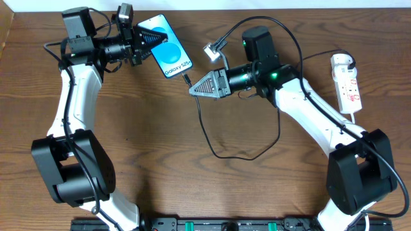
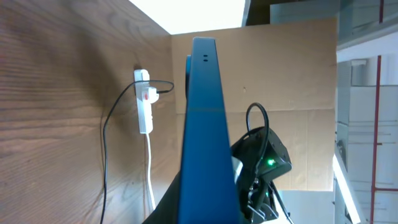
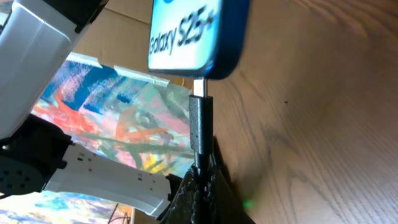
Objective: Plug charger to phone and switch on socket
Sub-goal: 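Insert the cable plug into the phone's bottom port with the right gripper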
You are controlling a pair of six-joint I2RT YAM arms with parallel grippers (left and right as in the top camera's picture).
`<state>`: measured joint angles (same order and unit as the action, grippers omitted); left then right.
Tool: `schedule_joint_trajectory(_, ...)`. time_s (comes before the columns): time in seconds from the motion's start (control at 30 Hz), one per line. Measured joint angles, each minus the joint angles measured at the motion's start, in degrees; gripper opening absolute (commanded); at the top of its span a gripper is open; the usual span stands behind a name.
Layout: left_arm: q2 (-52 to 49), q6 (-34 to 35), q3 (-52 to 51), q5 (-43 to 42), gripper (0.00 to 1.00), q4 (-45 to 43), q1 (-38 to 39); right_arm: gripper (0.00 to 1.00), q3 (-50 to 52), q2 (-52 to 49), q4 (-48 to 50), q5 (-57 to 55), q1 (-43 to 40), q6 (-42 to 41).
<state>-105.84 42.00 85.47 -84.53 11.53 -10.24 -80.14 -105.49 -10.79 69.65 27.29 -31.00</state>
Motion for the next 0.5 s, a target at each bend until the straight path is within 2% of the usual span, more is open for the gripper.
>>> schedule_joint_trajectory(0.5,0.0,0.17,0.0,0.85,0.07,0.0,0.0,0.01,0.0,0.0,2.69,0.24,1.14,-0.2)
